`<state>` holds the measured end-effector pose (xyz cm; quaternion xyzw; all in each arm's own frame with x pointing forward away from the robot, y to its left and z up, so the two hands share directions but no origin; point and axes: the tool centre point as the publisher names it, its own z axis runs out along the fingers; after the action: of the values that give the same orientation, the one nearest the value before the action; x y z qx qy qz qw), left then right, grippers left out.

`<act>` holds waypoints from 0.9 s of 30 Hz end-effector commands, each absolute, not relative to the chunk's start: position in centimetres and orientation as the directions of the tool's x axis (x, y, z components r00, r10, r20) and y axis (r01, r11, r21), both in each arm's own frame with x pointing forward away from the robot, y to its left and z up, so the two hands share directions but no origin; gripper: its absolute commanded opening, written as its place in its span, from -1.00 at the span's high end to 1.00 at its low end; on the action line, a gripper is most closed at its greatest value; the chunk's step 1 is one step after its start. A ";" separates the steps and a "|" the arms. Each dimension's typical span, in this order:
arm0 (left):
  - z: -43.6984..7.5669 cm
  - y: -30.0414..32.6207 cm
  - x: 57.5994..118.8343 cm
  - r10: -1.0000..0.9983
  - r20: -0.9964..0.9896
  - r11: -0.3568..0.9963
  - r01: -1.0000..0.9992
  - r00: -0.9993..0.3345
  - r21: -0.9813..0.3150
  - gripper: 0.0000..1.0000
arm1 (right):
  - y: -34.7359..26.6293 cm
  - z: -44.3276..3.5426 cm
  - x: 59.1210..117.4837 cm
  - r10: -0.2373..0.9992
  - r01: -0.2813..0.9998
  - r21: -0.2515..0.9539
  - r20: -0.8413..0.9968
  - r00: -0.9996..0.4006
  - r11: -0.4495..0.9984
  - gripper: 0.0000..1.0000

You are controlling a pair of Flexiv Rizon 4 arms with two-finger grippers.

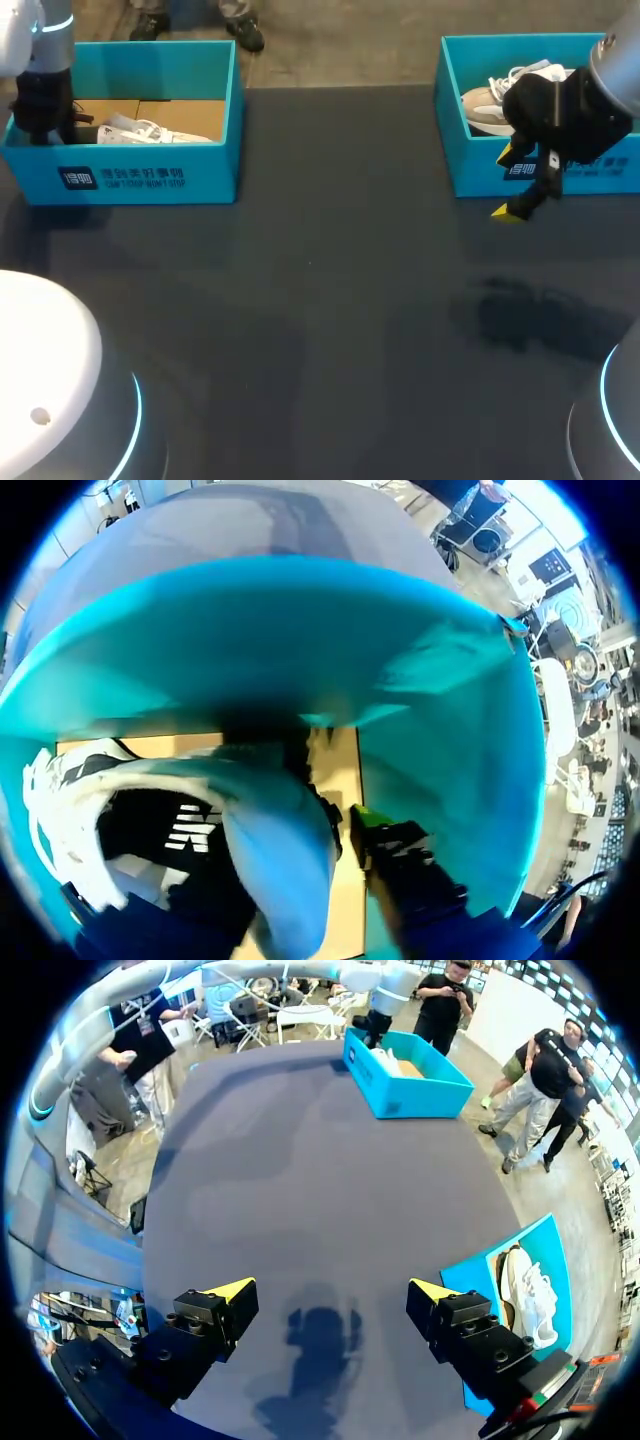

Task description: Take the shoe out of the shoebox, open the shoe tongue, remove and reinsert the insole, then place the shoe into the shoebox

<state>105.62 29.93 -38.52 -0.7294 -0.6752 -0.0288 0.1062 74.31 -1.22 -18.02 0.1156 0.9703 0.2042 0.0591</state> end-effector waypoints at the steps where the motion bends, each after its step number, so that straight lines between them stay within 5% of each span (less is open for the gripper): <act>1: -37.6 29.8 105.7 0.981 0.173 -0.069 0.991 0.087 -0.111 -0.26 | -1.1 -18.1 74.4 0.250 0.202 0.407 -0.068 -0.966 0.891 -1.00; 4: -36.6 29.6 105.7 0.983 0.162 -0.074 0.992 0.089 -0.097 -0.53 | -1.1 -18.1 74.4 0.250 0.202 0.407 -0.068 -0.966 0.891 -1.00; 9: -34.6 29.1 105.9 0.987 0.133 -0.083 0.994 0.091 -0.068 -0.69 | -1.1 -18.1 74.4 0.250 0.202 0.407 -0.068 -0.966 0.891 -1.00; 27: -25.3 27.9 104.1 0.997 0.073 -0.019 0.996 0.013 0.083 -0.83 | -1.1 -18.1 74.4 0.250 0.202 0.407 -0.068 -0.966 0.891 -1.00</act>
<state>106.22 28.00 -27.01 -0.7140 -0.6990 -0.0383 0.0126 74.31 -1.22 -18.02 0.1156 0.9703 0.2042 0.0591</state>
